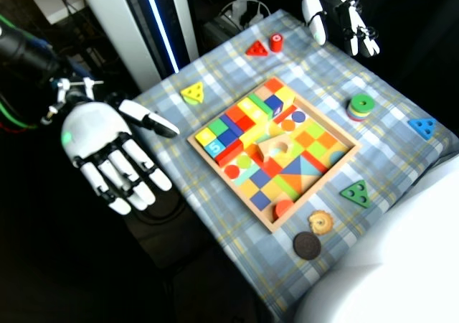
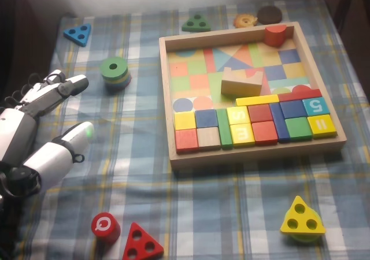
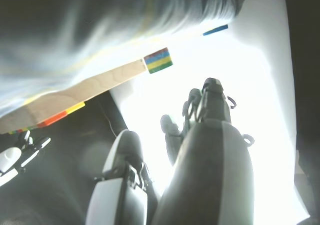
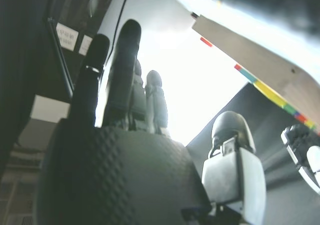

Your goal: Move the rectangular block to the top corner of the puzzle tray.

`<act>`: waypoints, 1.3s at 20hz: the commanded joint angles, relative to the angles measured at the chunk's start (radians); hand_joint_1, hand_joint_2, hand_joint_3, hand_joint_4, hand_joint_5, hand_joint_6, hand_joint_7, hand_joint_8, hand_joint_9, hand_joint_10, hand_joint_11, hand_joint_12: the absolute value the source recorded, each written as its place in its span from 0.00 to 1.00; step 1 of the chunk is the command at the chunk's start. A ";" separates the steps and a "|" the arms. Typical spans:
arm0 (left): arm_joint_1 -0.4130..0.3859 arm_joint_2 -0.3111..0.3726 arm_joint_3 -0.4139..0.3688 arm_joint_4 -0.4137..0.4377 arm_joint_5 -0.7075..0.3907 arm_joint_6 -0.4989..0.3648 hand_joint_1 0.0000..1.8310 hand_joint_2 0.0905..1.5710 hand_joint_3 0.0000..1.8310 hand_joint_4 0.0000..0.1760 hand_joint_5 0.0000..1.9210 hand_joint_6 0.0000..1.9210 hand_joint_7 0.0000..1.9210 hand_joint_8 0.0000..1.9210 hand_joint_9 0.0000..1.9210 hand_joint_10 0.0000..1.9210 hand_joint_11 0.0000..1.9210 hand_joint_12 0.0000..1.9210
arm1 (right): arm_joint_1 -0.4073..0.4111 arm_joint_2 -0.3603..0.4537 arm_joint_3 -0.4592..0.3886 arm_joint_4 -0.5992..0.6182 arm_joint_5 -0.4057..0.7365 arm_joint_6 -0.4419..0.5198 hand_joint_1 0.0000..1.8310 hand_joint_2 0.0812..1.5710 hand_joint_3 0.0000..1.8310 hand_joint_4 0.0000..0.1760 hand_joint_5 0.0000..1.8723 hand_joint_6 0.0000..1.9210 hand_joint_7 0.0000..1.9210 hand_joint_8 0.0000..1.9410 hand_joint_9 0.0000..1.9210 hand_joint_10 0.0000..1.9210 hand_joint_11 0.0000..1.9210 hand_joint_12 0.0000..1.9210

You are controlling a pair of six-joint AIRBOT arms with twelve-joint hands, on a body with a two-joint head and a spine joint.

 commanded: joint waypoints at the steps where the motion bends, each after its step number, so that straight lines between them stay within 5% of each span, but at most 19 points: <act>1: -0.006 0.000 0.005 0.037 -0.108 -0.007 0.40 0.86 0.01 0.19 0.25 0.00 0.08 0.00 0.06 0.00 0.00 0.00 | -0.001 0.009 0.001 -0.031 0.120 0.006 0.00 0.79 0.01 0.04 0.16 0.00 0.17 0.00 0.14 0.02 0.00 0.43; 4: -0.004 0.001 0.004 0.037 -0.106 -0.007 0.42 0.86 0.00 0.17 0.25 0.00 0.08 0.00 0.05 0.00 0.00 0.00 | -0.002 0.040 0.002 -0.064 0.084 0.006 0.00 0.79 0.00 0.00 0.16 0.00 0.16 0.00 0.13 0.00 0.00 0.36; 6: -0.004 0.001 0.005 0.038 -0.099 -0.007 0.42 0.86 0.00 0.20 0.25 0.00 0.08 0.00 0.06 0.00 0.00 0.00 | 0.011 0.078 0.012 -0.110 0.028 0.006 0.00 0.77 0.00 0.19 0.15 0.00 0.16 0.00 0.14 0.00 0.00 0.45; 7: -0.004 0.001 0.005 0.038 -0.097 -0.007 0.42 0.86 0.00 0.20 0.25 0.00 0.08 0.00 0.06 0.00 0.00 0.00 | 0.023 0.097 0.019 -0.138 -0.002 0.006 0.00 0.77 0.00 0.19 0.15 0.00 0.16 0.00 0.14 0.00 0.00 0.45; 9: -0.004 0.001 0.003 0.037 -0.095 -0.007 0.41 0.86 0.00 0.28 0.25 0.00 0.08 0.00 0.05 0.00 0.00 0.00 | 0.057 0.135 0.034 -0.196 -0.069 0.006 0.00 0.81 0.01 0.13 0.13 0.00 0.17 0.00 0.17 0.01 0.00 0.58; 10: -0.004 0.001 0.004 0.037 -0.096 -0.007 0.43 0.86 0.00 0.23 0.25 0.00 0.08 0.00 0.05 0.00 0.00 0.00 | 0.085 0.156 0.051 -0.241 -0.120 0.024 0.04 0.82 0.00 0.00 0.15 0.00 0.18 0.00 0.19 0.01 0.00 0.62; 14: -0.005 0.003 0.006 0.037 -0.097 -0.007 0.41 0.87 0.00 0.14 0.26 0.00 0.09 0.00 0.05 0.00 0.00 0.00 | 0.136 0.183 0.205 -0.449 -0.270 0.436 0.12 0.81 0.00 0.03 0.13 0.00 0.15 0.00 0.13 0.00 0.00 0.52; 19: 0.000 0.003 0.005 0.035 -0.093 -0.007 0.41 0.86 0.00 0.14 0.25 0.00 0.08 0.00 0.05 0.00 0.00 0.00 | 0.335 0.210 0.295 -0.725 -0.526 0.587 0.24 0.79 0.00 0.00 0.12 0.00 0.14 0.00 0.13 0.00 0.00 0.51; 20: 0.000 0.003 0.005 0.034 -0.091 -0.007 0.39 0.86 0.00 0.30 0.25 0.00 0.08 0.00 0.05 0.00 0.00 0.00 | 0.394 0.209 0.333 -0.822 -0.592 0.691 0.34 0.77 0.00 0.00 0.14 0.01 0.15 0.00 0.12 0.00 0.00 0.50; 22: 0.000 0.004 0.006 0.035 -0.087 -0.007 0.40 0.86 0.00 0.27 0.25 0.00 0.08 0.00 0.05 0.00 0.00 0.00 | 0.499 0.207 0.369 -0.984 -0.709 0.778 0.36 0.77 0.00 0.00 0.13 0.00 0.15 0.00 0.13 0.01 0.00 0.53; 23: 0.000 0.005 0.007 0.035 -0.085 -0.007 0.44 0.86 0.00 0.13 0.25 0.00 0.08 0.00 0.04 0.00 0.00 0.00 | 0.561 0.207 0.375 -1.066 -0.776 0.787 0.43 0.76 0.00 0.00 0.13 0.00 0.16 0.00 0.18 0.02 0.00 0.66; 24: 0.000 0.004 0.008 0.035 -0.082 -0.007 0.44 0.86 0.00 0.13 0.25 0.00 0.08 0.00 0.04 0.00 0.00 0.00 | 0.611 0.206 0.378 -1.138 -0.826 0.797 0.43 0.76 0.00 0.00 0.13 0.00 0.16 0.00 0.18 0.02 0.00 0.66; 25: 0.000 0.003 0.008 0.035 -0.080 -0.007 0.42 0.86 0.00 0.18 0.25 0.00 0.07 0.00 0.05 0.00 0.00 0.00 | 0.666 0.202 0.386 -1.234 -0.874 0.839 0.54 0.74 0.00 0.00 0.15 0.00 0.31 0.04 0.32 0.15 0.09 0.83; 26: 0.000 0.003 0.008 0.035 -0.080 -0.006 0.42 0.86 0.00 0.18 0.25 0.00 0.07 0.00 0.05 0.00 0.00 0.00 | 0.695 0.194 0.397 -1.292 -0.894 0.883 0.54 0.74 0.00 0.00 0.15 0.00 0.31 0.04 0.32 0.15 0.09 0.83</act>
